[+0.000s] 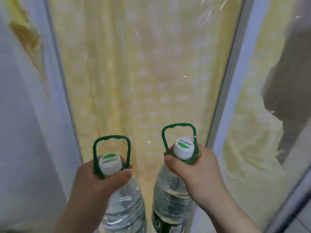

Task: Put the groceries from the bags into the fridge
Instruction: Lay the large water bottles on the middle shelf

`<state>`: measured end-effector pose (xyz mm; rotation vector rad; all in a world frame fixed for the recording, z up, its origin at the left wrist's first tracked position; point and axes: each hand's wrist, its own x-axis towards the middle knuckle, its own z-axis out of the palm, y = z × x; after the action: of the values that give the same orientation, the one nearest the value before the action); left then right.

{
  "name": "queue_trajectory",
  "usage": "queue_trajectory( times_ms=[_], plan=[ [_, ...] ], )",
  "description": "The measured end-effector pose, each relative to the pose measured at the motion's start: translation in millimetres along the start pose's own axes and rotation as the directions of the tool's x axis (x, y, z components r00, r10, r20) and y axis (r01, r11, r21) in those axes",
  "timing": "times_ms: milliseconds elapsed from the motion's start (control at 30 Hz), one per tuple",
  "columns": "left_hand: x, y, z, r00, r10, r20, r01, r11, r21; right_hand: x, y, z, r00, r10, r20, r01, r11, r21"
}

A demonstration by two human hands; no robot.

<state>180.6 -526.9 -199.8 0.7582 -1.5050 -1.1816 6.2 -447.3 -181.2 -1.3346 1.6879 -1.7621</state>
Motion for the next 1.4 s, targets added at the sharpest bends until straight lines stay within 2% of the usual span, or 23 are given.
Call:
queue_trajectory(
  times_ms=[167,333,500,633,800,933,1067,1267,1400],
  plan=[
    [-0.5,-6.0,113.8,0.972,-0.022,0.233,0.049,0.992,-0.114,-18.7,18.4,-106.2,0.977,0.023,-0.213,-0.037,0.997,-0.064],
    [-21.2,-3.4,216.8,0.909,0.007,0.416,0.066,0.985,-0.162,-53.2,26.6,-197.4,0.907,0.018,-0.421,-0.08,0.988,-0.131],
    [-38.9,5.3,302.3,0.834,0.038,0.55,0.113,0.965,-0.237,-92.3,24.2,-267.1,0.783,0.015,-0.621,-0.138,0.979,-0.151],
    [-53.1,13.5,359.3,0.765,0.048,0.643,0.206,0.927,-0.314,-118.5,19.9,-307.2,0.685,0.018,-0.728,-0.183,0.972,-0.147],
    [-59.7,16.5,423.6,0.647,0.059,0.76,0.312,0.889,-0.335,-135.9,21.7,-345.2,0.514,-0.01,-0.858,-0.258,0.952,-0.165],
    [-56.0,18.1,471.2,0.527,0.118,0.842,0.354,0.87,-0.343,-133.7,24.5,-369.2,0.386,-0.045,-0.921,-0.318,0.931,-0.178],
    [-39.9,13.6,516.3,0.424,0.192,0.885,0.326,0.88,-0.347,-116.0,32.3,-388.2,0.282,-0.09,-0.955,-0.401,0.893,-0.202],
    [-16.6,7.7,578.1,0.348,0.247,0.904,0.386,0.841,-0.378,-87.1,44.1,-416.8,0.127,-0.188,-0.974,-0.36,0.906,-0.222],
    [-13.5,0.7,618.2,0.307,0.244,0.92,0.431,0.826,-0.363,-80.7,53.9,-435.5,0.068,-0.23,-0.971,-0.385,0.892,-0.238]
  ],
)
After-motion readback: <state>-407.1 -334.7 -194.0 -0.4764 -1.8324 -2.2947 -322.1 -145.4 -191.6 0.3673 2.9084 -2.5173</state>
